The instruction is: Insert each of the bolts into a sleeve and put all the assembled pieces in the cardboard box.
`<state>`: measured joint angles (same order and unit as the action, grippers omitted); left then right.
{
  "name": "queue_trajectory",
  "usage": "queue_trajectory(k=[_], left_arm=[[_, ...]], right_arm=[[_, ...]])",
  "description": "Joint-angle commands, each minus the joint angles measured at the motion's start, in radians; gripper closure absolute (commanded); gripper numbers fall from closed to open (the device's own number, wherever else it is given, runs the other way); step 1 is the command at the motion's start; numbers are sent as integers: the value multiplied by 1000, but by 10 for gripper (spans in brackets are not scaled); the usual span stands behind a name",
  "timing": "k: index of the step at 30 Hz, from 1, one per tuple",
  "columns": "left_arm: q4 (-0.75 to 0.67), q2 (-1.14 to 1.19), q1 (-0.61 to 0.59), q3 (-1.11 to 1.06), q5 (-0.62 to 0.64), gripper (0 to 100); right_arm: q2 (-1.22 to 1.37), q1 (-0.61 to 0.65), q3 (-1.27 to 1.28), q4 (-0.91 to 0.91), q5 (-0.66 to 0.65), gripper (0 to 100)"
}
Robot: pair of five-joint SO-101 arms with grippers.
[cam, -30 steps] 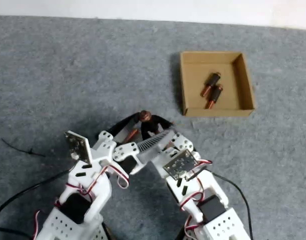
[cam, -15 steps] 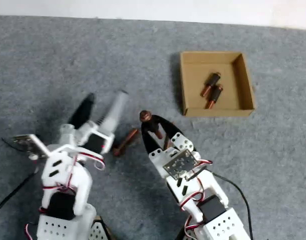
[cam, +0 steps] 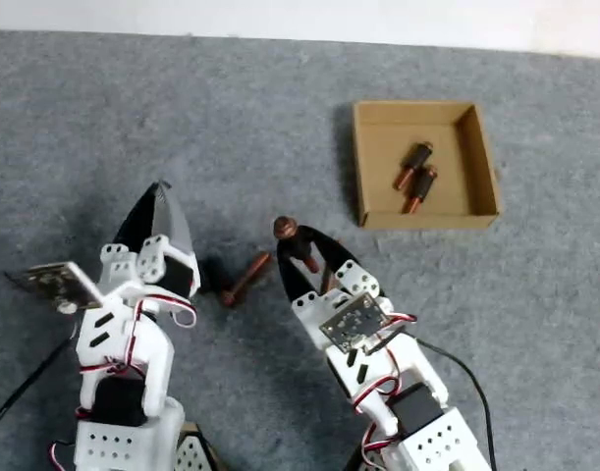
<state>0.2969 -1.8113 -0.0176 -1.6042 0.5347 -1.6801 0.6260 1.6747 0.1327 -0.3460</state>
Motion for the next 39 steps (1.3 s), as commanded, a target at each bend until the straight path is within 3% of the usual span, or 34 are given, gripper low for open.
queue_trajectory(k=[1,4,6,9,17,26,32,39], left_arm=[[100,-13,36,21,-262,962],[219,-13,64,42,-565,966],[244,-13,101,30,-644,966],[233,-13,116,2,-643,970],[169,-13,120,-74,-649,992],[143,-12,120,-91,-649,989],[143,-12,120,-91,-649,989],[143,-12,122,-91,-649,989]], right_arm=[[-13,-15,24,-15,-6,994],[-12,-67,21,-15,15,994],[-10,-139,19,-15,117,994],[-10,-222,18,-15,239,994],[81,-228,-16,-31,241,994],[742,-343,-237,-317,250,994],[1153,-472,-420,-504,489,994],[1445,-573,-618,-599,520,994]])
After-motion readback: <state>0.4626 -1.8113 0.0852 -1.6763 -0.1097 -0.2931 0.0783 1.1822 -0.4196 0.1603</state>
